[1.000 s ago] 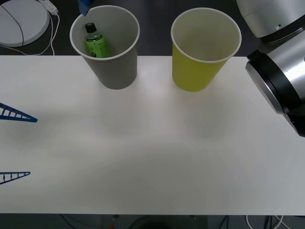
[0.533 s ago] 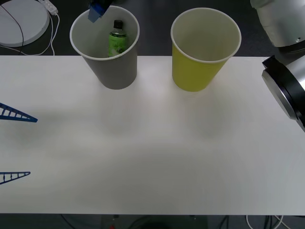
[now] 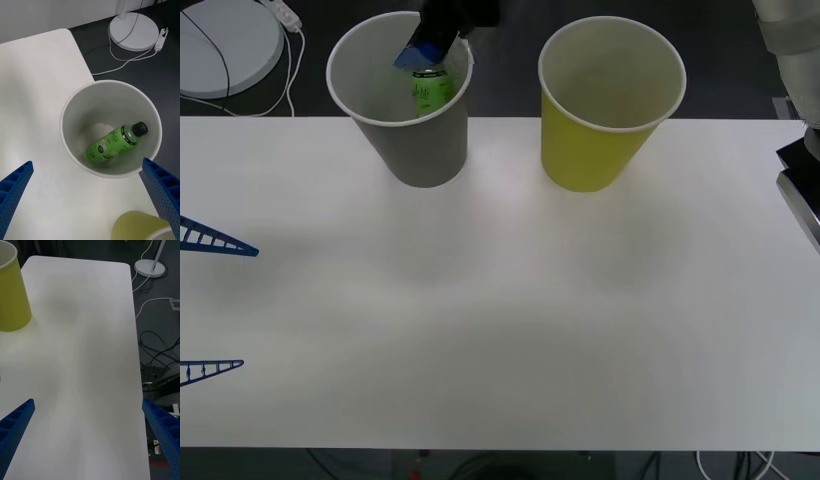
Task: Put the can into the green bin and the plastic bottle into the gray bin
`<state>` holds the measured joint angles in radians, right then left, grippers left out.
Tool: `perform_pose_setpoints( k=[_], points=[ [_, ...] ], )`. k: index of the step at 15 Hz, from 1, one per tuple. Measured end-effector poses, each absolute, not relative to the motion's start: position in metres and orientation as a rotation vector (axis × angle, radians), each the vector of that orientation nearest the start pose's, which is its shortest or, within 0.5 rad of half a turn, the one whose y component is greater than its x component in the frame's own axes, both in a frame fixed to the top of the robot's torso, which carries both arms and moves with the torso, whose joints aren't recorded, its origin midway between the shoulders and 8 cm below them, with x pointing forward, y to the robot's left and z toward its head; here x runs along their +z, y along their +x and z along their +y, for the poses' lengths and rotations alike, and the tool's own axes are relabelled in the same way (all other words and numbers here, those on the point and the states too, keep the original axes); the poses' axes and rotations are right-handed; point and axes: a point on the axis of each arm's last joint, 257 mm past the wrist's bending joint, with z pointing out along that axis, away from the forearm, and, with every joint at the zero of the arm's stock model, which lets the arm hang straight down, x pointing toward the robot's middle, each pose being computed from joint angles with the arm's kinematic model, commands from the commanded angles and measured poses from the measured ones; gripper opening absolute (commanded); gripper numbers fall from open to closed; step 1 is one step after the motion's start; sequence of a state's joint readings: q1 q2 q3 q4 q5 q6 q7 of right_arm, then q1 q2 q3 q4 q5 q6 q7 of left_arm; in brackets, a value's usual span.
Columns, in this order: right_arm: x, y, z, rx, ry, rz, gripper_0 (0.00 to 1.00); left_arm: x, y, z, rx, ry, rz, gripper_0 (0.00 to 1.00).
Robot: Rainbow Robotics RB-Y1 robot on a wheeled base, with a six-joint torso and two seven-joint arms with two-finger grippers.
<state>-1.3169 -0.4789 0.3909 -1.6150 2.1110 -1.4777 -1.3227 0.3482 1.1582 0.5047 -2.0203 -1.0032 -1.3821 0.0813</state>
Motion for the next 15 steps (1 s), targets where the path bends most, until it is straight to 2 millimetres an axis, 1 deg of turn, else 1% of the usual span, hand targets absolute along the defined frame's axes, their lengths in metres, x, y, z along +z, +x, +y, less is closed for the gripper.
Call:
perform_pose_setpoints(
  k=[5, 10, 15],
  points=[
    [0.054, 0.484, 0.031, 0.133, -1.431, 1.691, 1.00, -0.097, 0.284, 0.278, -0.455, 1.634, 1.494, 1.00],
    [0.037, 0.464, -0.008, 0.130, -1.439, 1.685, 1.00, -0.097, 0.284, 0.278, -0.455, 1.634, 1.494, 1.00],
    [0.007, 0.439, -0.050, 0.144, -1.426, 1.692, 1.00, -0.097, 0.284, 0.278, -0.455, 1.634, 1.494, 1.00]
  ],
)
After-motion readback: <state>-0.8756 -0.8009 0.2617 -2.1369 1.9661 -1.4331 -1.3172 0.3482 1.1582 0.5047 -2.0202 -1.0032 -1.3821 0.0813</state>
